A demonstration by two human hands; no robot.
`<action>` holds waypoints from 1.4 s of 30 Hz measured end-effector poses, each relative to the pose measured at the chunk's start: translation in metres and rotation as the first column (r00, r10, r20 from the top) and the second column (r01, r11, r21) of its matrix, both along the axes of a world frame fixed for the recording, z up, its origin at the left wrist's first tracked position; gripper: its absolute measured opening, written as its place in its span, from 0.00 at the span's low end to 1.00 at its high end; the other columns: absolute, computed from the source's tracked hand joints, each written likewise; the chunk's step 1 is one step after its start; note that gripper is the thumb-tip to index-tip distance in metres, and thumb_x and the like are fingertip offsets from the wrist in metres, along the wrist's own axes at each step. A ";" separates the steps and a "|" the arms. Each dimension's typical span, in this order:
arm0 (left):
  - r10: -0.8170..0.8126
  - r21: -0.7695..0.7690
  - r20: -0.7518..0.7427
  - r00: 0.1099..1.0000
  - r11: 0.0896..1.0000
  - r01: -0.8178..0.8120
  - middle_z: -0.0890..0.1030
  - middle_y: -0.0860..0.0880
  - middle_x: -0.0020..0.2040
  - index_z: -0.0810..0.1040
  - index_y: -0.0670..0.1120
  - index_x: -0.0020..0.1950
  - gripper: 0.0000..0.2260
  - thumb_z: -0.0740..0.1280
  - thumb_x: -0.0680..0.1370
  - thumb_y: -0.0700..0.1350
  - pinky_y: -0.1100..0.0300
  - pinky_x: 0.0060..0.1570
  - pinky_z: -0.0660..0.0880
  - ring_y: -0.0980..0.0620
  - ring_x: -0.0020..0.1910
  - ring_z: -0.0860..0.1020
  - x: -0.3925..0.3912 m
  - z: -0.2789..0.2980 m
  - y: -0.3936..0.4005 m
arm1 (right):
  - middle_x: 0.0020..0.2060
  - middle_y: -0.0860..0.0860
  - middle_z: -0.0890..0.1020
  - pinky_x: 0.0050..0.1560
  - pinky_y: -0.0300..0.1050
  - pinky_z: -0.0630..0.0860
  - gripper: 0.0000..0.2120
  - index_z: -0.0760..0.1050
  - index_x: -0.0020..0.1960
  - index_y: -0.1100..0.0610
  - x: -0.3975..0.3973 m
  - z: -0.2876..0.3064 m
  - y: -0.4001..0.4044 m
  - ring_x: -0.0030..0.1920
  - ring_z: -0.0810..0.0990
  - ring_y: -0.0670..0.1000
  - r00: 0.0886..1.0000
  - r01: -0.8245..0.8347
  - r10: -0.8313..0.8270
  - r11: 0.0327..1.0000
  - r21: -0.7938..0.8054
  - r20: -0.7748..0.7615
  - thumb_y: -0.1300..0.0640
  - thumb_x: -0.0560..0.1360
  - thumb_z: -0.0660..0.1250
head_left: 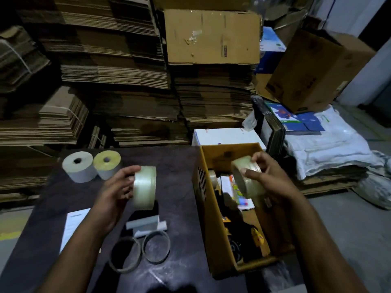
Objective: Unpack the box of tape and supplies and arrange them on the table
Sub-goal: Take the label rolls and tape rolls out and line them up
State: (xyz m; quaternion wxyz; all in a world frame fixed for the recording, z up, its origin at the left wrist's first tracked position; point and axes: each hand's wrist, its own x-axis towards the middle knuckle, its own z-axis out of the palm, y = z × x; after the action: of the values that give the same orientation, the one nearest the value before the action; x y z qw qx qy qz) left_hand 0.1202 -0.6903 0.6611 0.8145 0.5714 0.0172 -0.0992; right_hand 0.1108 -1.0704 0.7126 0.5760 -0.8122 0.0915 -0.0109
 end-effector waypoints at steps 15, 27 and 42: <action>-0.439 0.830 0.292 0.850 0.558 0.002 0.72 0.49 0.69 0.70 0.50 0.68 0.27 0.65 0.68 0.41 0.58 0.67 0.67 0.50 0.67 0.71 0.055 -0.057 0.065 | 0.43 0.46 0.74 0.41 0.50 0.73 0.16 0.65 0.47 0.47 0.026 -0.044 0.223 0.45 0.76 0.57 0.815 -0.314 0.578 0.497 -0.809 0.039 0.59 0.63 0.65; -0.570 0.980 0.141 0.810 0.198 -0.032 0.69 0.45 0.72 0.65 0.48 0.74 0.26 0.64 0.77 0.41 0.54 0.69 0.62 0.44 0.70 0.67 0.161 -0.132 0.014 | 0.46 0.51 0.80 0.47 0.49 0.69 0.18 0.70 0.47 0.51 0.149 -0.149 0.210 0.49 0.76 0.60 0.915 -0.356 0.348 0.452 -0.818 -0.206 0.61 0.59 0.66; -0.583 0.981 0.188 0.791 0.083 -0.173 0.70 0.51 0.71 0.63 0.51 0.74 0.30 0.66 0.73 0.41 0.52 0.66 0.65 0.47 0.70 0.66 0.168 -0.145 0.002 | 0.67 0.52 0.77 0.66 0.47 0.72 0.16 0.79 0.61 0.54 0.173 -0.182 0.198 0.65 0.75 0.56 0.942 -0.316 0.277 0.554 -0.770 -0.188 0.61 0.74 0.65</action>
State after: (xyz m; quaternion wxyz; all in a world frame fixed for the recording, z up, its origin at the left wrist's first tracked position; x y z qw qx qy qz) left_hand 0.2878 -0.6882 0.5159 0.1649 0.9560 -0.2423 -0.0155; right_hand 0.2834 -0.8724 0.5303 0.1489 -0.9855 -0.0482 0.0649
